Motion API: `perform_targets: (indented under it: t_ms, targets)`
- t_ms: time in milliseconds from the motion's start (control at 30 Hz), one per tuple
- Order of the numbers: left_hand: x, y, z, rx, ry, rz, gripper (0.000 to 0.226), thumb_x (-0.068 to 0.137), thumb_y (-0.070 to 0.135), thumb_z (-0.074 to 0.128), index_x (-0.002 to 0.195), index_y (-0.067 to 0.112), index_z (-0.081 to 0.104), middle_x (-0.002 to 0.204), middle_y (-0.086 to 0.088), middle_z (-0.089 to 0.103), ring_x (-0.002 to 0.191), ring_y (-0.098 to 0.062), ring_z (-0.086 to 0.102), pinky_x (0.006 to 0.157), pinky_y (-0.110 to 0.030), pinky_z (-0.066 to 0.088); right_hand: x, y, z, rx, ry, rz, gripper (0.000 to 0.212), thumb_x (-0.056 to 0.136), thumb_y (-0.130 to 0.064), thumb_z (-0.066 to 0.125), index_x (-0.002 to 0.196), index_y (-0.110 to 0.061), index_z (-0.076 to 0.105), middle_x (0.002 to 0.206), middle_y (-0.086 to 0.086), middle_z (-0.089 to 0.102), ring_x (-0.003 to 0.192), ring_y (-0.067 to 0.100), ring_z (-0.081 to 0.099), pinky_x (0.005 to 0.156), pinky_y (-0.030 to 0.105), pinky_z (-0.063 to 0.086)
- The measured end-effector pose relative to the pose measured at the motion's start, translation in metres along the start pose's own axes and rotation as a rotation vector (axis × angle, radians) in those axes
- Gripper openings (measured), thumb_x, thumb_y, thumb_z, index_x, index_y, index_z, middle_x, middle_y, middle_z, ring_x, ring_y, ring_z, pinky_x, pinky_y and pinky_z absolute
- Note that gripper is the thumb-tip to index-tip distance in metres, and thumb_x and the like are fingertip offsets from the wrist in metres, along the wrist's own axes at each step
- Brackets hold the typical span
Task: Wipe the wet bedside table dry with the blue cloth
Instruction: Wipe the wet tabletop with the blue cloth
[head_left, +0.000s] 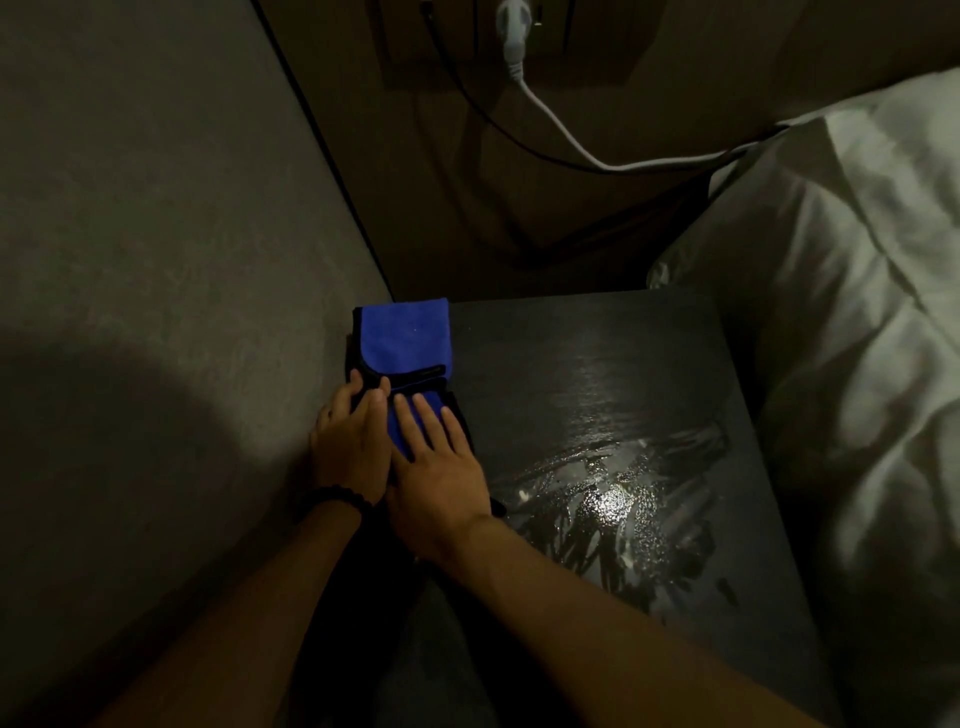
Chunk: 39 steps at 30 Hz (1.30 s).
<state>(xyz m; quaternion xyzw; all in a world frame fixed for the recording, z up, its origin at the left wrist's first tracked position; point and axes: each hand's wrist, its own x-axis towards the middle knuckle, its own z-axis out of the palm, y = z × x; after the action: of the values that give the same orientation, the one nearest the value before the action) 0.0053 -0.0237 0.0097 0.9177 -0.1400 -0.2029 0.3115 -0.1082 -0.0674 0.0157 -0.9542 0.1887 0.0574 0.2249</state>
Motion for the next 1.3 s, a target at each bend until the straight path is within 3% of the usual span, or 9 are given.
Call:
perform_targets:
  t_ms: [133, 267, 433, 667, 733, 867, 933, 1033, 1300]
  targets:
    - [0.0, 0.0, -0.005, 0.287, -0.077, 0.27, 0.049, 0.096, 0.042, 0.029, 0.136, 0.021, 0.047, 0.145, -0.013, 0.037, 0.126, -0.033, 0.04, 0.103, -0.05, 0.036, -0.001, -0.013, -0.004, 0.061, 0.233, 0.096, 0.067, 0.098, -0.031, 0.057, 0.156, -0.007, 0.033, 0.156, 0.017, 0.04, 0.146, 0.033, 0.034, 0.121, 0.046, 0.023]
    - [-0.002, -0.001, -0.014, 0.417, -0.092, 0.384, 0.05, 0.094, 0.031, 0.031, 0.139, 0.013, 0.044, 0.148, -0.018, 0.033, 0.131, -0.038, 0.036, 0.106, -0.05, 0.033, 0.006, -0.029, 0.013, 0.084, 0.08, 0.23, 0.072, 0.104, -0.03, 0.045, 0.161, -0.007, 0.006, 0.169, 0.018, 0.007, 0.156, 0.034, -0.001, 0.126, 0.05, -0.003]
    - [-0.004, -0.002, -0.014, 0.237, -0.13, 0.361, 0.041, 0.097, 0.016, 0.043, 0.138, 0.011, 0.046, 0.15, -0.016, 0.03, 0.134, -0.034, 0.035, 0.107, -0.05, 0.034, 0.0, -0.03, 0.021, 0.087, 0.092, 0.094, 0.069, 0.104, -0.034, 0.045, 0.162, -0.012, 0.013, 0.171, 0.012, 0.005, 0.157, 0.03, -0.008, 0.125, 0.048, -0.01]
    - [-0.012, 0.013, -0.011, -0.242, -0.112, 0.195, 0.035, 0.102, 0.027, 0.036, 0.132, 0.023, 0.053, 0.153, 0.0, 0.024, 0.134, -0.018, 0.037, 0.108, -0.034, 0.034, -0.006, -0.02, 0.006, 0.034, 0.295, 0.004, 0.048, 0.094, -0.025, 0.06, 0.137, -0.003, 0.059, 0.142, 0.017, 0.057, 0.139, 0.035, 0.047, 0.119, 0.047, 0.033]
    - [-0.01, 0.013, -0.014, -0.225, -0.081, 0.193, 0.036, 0.103, 0.028, 0.034, 0.134, 0.024, 0.052, 0.154, 0.0, 0.021, 0.133, -0.018, 0.037, 0.107, -0.031, 0.034, 0.004, -0.03, 0.008, 0.058, 0.333, 0.117, 0.058, 0.099, -0.025, 0.049, 0.15, 0.001, 0.042, 0.157, 0.021, 0.041, 0.15, 0.033, 0.031, 0.125, 0.045, 0.02]
    - [-0.007, 0.004, -0.018, -0.031, -0.167, 0.3, 0.04, 0.103, 0.024, 0.03, 0.141, 0.021, 0.042, 0.158, -0.001, 0.015, 0.14, -0.014, 0.024, 0.094, 0.0, 0.023, 0.013, -0.035, 0.024, 0.017, 0.125, 0.226, 0.079, 0.105, -0.038, 0.037, 0.158, -0.001, -0.008, 0.166, 0.019, -0.019, 0.153, 0.029, -0.023, 0.12, 0.04, -0.021]
    - [-0.009, 0.0, -0.016, 0.023, -0.259, 0.38, 0.043, 0.101, 0.023, 0.034, 0.144, 0.019, 0.038, 0.158, -0.002, 0.011, 0.143, -0.016, 0.018, 0.108, -0.014, 0.026, 0.008, -0.031, 0.028, -0.055, 0.102, 0.19, 0.088, 0.103, -0.044, 0.041, 0.157, -0.003, -0.015, 0.163, 0.016, -0.028, 0.148, 0.028, -0.033, 0.115, 0.041, -0.027]
    - [-0.007, -0.007, -0.01, 0.175, -0.254, 0.361, 0.049, 0.101, 0.027, 0.032, 0.15, 0.027, 0.023, 0.16, -0.002, -0.002, 0.145, -0.022, 0.014, 0.113, -0.037, 0.028, 0.0, -0.018, 0.029, -0.147, 0.076, 0.108, 0.084, 0.104, -0.044, 0.036, 0.156, -0.005, -0.016, 0.165, 0.015, -0.023, 0.147, 0.025, -0.035, 0.117, 0.042, -0.024]
    - [-0.01, -0.023, 0.007, 0.266, -0.031, 0.452, 0.049, 0.1, 0.033, 0.025, 0.146, 0.04, 0.01, 0.16, 0.001, 0.001, 0.139, -0.013, 0.015, 0.106, -0.033, 0.023, -0.024, 0.036, 0.014, -0.136, 0.087, 0.054, 0.065, 0.106, -0.047, 0.012, 0.16, -0.014, 0.001, 0.169, 0.011, -0.009, 0.156, 0.021, -0.014, 0.127, 0.046, 0.001]
